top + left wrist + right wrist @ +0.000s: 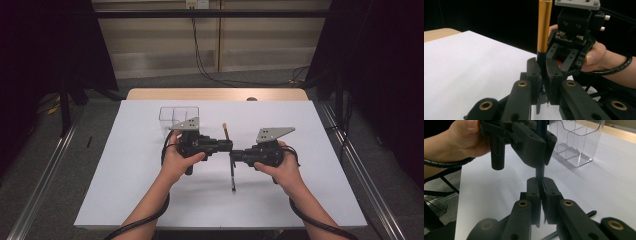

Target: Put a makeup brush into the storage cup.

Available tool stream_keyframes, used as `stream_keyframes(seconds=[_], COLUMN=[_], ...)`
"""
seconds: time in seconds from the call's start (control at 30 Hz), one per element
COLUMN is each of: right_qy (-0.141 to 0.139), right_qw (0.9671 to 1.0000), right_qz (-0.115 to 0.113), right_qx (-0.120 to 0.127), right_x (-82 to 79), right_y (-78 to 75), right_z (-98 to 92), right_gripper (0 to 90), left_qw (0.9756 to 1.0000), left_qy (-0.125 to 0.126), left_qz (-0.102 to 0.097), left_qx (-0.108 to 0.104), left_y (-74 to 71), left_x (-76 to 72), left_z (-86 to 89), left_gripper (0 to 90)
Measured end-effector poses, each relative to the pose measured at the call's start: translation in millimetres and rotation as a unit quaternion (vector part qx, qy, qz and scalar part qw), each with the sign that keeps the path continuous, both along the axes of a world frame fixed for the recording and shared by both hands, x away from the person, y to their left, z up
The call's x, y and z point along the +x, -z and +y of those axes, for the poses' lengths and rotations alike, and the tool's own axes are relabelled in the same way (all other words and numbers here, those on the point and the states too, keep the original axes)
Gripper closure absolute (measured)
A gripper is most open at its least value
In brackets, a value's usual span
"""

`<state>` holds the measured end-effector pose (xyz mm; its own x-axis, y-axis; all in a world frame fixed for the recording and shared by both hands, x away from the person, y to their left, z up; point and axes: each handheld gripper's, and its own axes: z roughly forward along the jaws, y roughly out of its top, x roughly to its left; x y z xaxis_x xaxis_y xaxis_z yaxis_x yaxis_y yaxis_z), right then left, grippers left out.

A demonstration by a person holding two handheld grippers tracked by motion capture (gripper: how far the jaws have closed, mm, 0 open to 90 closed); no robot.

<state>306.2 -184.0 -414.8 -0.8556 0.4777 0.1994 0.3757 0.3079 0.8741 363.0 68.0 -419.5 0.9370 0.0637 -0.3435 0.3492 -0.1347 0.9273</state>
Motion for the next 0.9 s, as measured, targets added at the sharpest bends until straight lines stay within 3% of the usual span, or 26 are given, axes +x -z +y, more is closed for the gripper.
stream_keyframes(seconds=[0.3, 0.53, 0.73, 0.9], right_qy=[0.013, 0.015, 0.015, 0.027], right_qw=[0.9998, 0.9997, 0.9996, 0.9990], right_qz=[0.001, -0.005, -0.012, -0.021], right_qx=[0.018, 0.021, 0.023, 0.030], right_x=[0.1, -0.2, -1.7, -2.9], right_y=[0.9, 1.1, 1.8, 3.1], right_z=[2.0, 4.2, 4.2, -1.2], right_gripper=[84.4, 83.3, 75.7, 61.3], left_qw=[0.9997, 0.9996, 0.9993, 0.9989], left_qy=[-0.017, -0.023, -0.031, -0.042], left_qz=[-0.003, -0.006, -0.011, -0.017], left_qx=[-0.018, -0.015, -0.016, -0.013], left_y=[1.4, 0.1, -1.9, -4.2], left_x=[-1.7, -2.3, -1.8, -1.0], left_z=[1.2, 4.4, 8.7, 13.9], left_gripper=[83.5, 83.6, 83.5, 83.5])
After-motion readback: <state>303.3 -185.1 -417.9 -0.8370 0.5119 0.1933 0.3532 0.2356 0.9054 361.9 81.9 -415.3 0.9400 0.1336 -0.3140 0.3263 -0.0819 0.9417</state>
